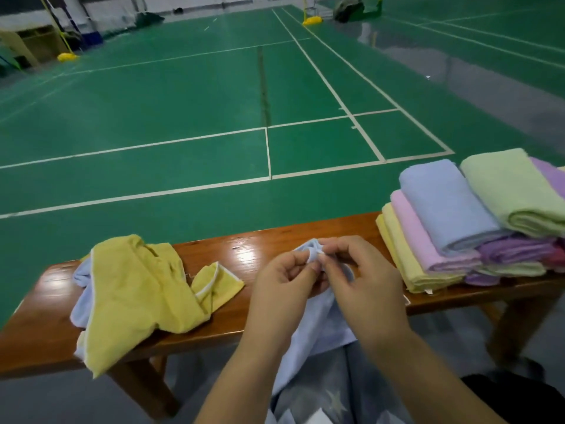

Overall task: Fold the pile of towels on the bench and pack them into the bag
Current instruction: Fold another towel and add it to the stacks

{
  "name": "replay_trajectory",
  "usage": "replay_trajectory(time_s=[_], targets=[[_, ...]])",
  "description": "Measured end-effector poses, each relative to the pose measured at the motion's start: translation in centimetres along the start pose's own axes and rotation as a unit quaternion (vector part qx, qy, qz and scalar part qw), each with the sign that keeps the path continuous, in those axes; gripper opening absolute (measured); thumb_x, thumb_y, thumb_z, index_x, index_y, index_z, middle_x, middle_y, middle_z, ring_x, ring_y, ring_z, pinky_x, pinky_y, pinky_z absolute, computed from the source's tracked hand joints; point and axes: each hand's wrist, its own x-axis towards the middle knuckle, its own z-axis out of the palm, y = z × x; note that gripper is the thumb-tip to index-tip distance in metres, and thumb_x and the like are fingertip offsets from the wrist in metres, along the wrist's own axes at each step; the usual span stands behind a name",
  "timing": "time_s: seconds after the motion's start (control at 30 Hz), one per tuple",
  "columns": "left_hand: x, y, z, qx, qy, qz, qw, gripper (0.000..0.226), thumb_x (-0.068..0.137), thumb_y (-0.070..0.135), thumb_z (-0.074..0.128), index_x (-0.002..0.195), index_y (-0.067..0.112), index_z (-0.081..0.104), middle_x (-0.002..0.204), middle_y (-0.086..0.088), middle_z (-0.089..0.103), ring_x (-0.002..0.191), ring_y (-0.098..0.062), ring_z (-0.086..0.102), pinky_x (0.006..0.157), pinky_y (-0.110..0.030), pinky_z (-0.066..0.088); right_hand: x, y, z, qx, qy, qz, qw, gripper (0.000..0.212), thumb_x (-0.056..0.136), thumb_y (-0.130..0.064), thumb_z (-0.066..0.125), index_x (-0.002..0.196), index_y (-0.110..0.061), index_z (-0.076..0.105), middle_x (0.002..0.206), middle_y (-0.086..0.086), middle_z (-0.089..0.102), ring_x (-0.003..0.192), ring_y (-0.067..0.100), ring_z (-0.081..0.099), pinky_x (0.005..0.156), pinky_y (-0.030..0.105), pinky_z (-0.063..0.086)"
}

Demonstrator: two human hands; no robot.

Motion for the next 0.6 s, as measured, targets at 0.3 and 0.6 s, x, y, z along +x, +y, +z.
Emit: replay_trajectory(time_s=[0.3,0.6], targets=[[-0.8,-0.1,-0.2,0.001,-0.009,-0.002,1.000,0.033,0.092,-0.010,0.052,0.109,0.013,0.069,0.099,-0.004,0.075,0.097,-0.016,0.070,0.082,-0.023,0.055,-0.1,0.8,0.3,-0.031,-0.035,-0.052,0.998,0.025,0.088,-0.026,0.058,0.108,-0.013,0.065,0.103,-0.003,0.067,0.101,0.002,0.054,0.086,-0.001,0.039],[-0.9,-0.1,-1.9,0.054,-0.071,0.030,0.996,0.047,0.089,-0.011,0.055,0.098,0.033,0.067,0.097,0.015,0.074,0.100,-0.004,0.067,0.085,-0.018,0.052,0.5,0.5,-0.8,-0.022,-0.117,-0.025,0.993,0.031,0.088,-0.006,0.063,0.114,-0.023,0.061,0.106,-0.015,0.059,0.097,-0.007,0.055,0.086,0.000,0.039]])
